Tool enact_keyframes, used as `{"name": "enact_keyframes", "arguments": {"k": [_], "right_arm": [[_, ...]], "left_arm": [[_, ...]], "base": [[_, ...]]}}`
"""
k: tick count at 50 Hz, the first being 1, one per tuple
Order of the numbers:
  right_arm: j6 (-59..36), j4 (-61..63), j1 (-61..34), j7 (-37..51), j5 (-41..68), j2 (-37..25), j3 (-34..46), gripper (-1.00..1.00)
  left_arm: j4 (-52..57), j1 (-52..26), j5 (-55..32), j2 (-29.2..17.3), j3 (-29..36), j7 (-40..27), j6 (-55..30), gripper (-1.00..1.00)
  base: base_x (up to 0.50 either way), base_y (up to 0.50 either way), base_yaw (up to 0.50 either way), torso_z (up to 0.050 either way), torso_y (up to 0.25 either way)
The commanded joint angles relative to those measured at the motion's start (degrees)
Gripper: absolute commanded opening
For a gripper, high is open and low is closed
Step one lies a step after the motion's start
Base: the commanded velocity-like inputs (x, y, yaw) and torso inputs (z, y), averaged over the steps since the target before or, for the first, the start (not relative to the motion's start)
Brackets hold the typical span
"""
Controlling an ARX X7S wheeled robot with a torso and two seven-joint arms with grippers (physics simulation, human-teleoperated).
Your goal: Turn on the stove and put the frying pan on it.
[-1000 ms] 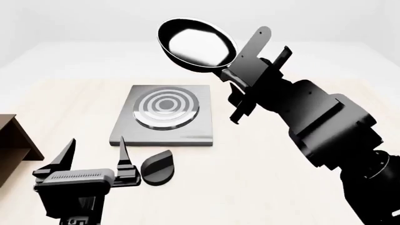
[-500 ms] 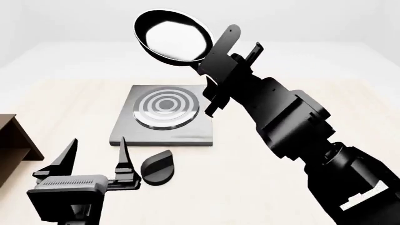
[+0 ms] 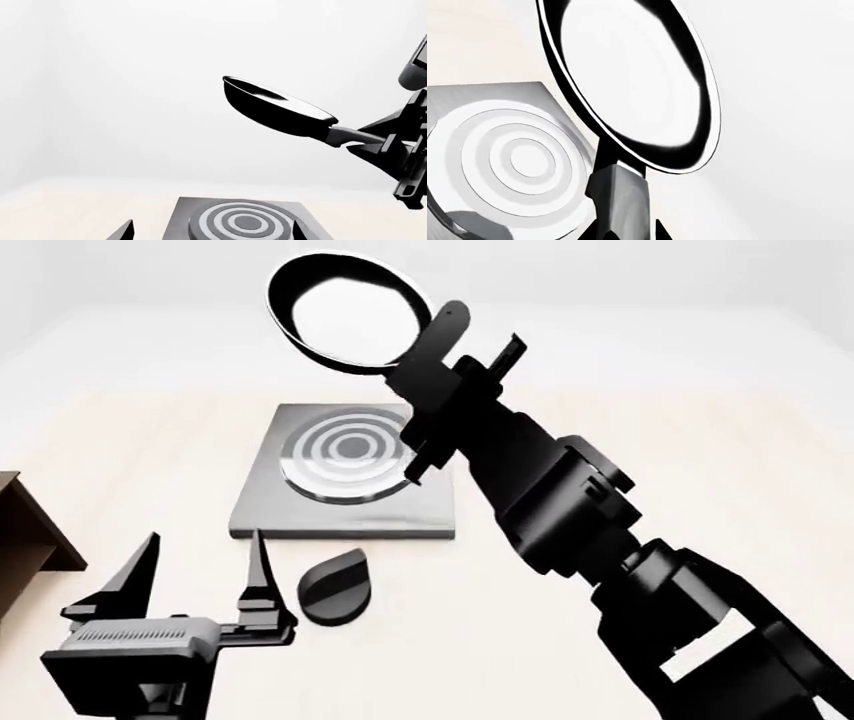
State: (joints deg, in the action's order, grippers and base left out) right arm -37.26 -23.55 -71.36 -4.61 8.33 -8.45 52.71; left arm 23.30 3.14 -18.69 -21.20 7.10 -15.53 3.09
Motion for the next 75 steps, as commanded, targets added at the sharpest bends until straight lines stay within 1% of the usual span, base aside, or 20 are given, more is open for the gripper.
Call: {"name": "enact_keyframes", "arguments": {"k": [1,8,20,37,62,75], "right_arm": [[2.35,-2.28,-0.57,4.13,-4.87,2.89,-0.43,-1.00],[3.05,-3.37,-0.53,5.19,-5.03,3.49,-0.31,-1.00],[2.50,-1.35,-0.07,6.05,-5.80,3.38,1.28,-1.00],[2.83,-0.10,-0.06,6.79,-7.72,3.66,4.74,-1.00],[4.18,-5.53,0.56,6.16,-8.57,3.50,8.40,-1.00],[5.33,-8.41,0.69,6.21,-9.07,4.37,10.12,-1.00]], "left_arm": [[0.20,0.29,0.12,-0.15,-0.26,-0.27,0.85,1.00],[-0.13,0.18,0.03,-0.17,-0.16,-0.17,1.15,1.00],[0.05,0.34,-0.07,-0.18,-0.13,-0.52,1.33,1.00],[-0.35,0.33,-0.26,-0.37,0.52,-0.49,0.95,1.00],[-1.26,0.26,-0.54,-0.57,0.72,-0.67,1.10,1.00],[-1.47,0.28,-0.50,-0.66,0.73,-0.91,1.41,1.00]], "base": [[0.00,0.00,0.00,0.000,-0.250],[0.00,0.00,0.00,0.000,-0.250],[0.00,0.00,0.00,0.000,-0.250],[0.00,0.00,0.00,0.000,0.001],[0.00,0.00,0.00,0.000,0.001],[0.00,0.00,0.00,0.000,0.002]]}}
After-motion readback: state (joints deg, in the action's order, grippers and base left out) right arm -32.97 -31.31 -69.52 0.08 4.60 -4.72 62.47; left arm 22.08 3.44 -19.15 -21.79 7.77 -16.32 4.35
